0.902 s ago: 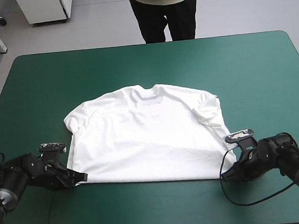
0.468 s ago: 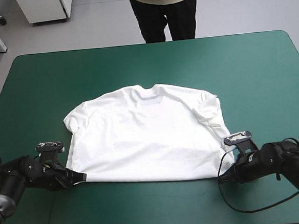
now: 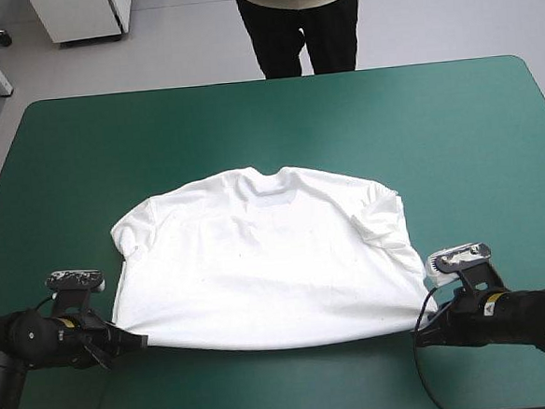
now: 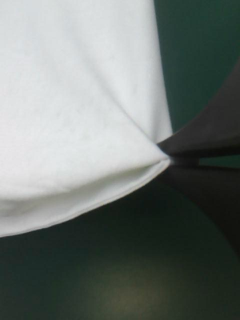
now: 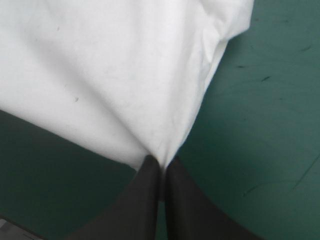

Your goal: Fold the cloth

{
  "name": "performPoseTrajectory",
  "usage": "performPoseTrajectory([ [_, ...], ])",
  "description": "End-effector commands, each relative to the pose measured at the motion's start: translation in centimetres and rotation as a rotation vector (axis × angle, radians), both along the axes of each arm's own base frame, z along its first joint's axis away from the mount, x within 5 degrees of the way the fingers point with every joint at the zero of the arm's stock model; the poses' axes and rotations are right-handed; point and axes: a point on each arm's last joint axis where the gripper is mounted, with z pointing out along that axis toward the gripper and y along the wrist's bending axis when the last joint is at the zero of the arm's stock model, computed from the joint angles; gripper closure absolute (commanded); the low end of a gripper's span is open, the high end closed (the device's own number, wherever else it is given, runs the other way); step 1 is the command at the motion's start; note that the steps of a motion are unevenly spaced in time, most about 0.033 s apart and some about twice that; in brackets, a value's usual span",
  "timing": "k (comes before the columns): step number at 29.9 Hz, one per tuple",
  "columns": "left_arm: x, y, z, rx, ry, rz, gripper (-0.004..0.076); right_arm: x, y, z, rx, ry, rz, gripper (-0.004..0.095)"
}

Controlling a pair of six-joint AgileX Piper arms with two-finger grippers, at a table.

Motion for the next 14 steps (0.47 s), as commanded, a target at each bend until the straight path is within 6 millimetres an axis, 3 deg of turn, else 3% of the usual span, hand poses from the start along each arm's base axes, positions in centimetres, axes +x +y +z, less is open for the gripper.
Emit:
performPoseTrajectory([
  [1,0.4,-0.1,2.2,-0.003,-0.089,0.006,0.0733,0.6,0.0,3.6,0.025,-0.130,-0.014,0.0920],
  [7,2.7,0.3,3.9,0.029,-0.174,0.018,0.0733,3.1,-0.5,7.9,-0.091,-0.273,-0.031,0.0925],
  [14,8.4,0.8,5.3,0.035,-0.218,0.032,0.0733,9.6,1.0,9.2,-0.152,-0.346,-0.003,0.0925],
])
